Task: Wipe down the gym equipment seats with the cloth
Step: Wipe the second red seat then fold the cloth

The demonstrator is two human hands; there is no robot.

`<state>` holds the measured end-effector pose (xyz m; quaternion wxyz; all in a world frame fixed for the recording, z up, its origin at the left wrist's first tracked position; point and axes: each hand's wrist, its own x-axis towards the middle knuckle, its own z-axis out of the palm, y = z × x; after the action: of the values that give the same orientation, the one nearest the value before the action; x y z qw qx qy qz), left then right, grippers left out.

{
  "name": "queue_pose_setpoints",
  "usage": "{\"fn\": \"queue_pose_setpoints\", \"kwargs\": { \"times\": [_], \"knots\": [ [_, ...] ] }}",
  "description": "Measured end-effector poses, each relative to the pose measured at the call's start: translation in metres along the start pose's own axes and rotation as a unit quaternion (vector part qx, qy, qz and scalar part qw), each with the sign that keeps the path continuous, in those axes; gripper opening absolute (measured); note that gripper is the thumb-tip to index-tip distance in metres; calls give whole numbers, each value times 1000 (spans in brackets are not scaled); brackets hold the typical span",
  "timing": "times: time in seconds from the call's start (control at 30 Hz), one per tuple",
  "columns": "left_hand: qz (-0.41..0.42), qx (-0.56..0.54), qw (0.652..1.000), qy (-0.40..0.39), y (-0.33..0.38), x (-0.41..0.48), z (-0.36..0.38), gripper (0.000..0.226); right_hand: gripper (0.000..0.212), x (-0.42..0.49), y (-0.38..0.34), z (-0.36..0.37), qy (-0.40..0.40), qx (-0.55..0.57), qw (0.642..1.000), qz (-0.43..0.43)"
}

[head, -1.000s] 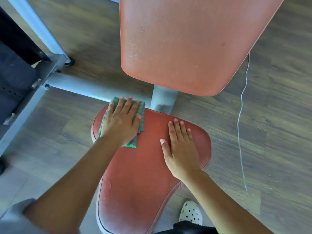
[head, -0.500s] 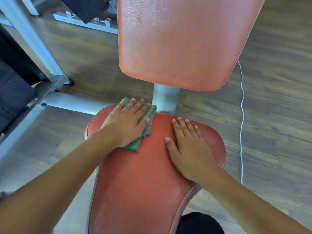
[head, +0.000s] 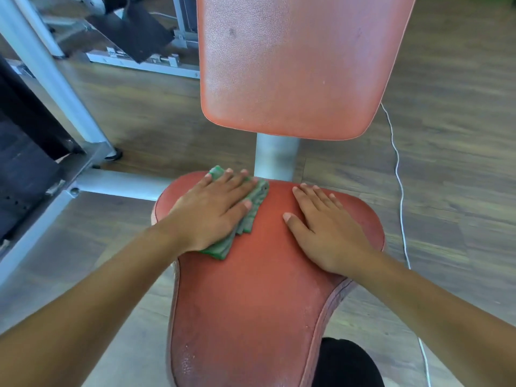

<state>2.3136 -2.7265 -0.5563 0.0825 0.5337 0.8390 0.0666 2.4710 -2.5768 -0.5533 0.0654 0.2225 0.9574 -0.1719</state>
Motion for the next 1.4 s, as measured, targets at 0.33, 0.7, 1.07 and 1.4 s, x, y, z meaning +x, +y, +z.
{"fn": "queue_pose_setpoints", "kwargs": {
  "times": [0.33,0.7,1.07,1.4],
  "knots": [
    [-108,19,994,-6,-19,30,-3,67,62,-1,-3,-1,-3,-9,1000,1],
    [-88,14,996,-4,-26,29,-3,93,62,-1,-2,0,10,-8,1000,2],
    [-89,9,996,-6,-25,16,-4,89,63,-1,-3,0,12,-14,1000,6],
    [-74,-7,997,-1,-28,1,-3,77,63,-3,-3,-1,10,-14,1000,6]
  ]
}}
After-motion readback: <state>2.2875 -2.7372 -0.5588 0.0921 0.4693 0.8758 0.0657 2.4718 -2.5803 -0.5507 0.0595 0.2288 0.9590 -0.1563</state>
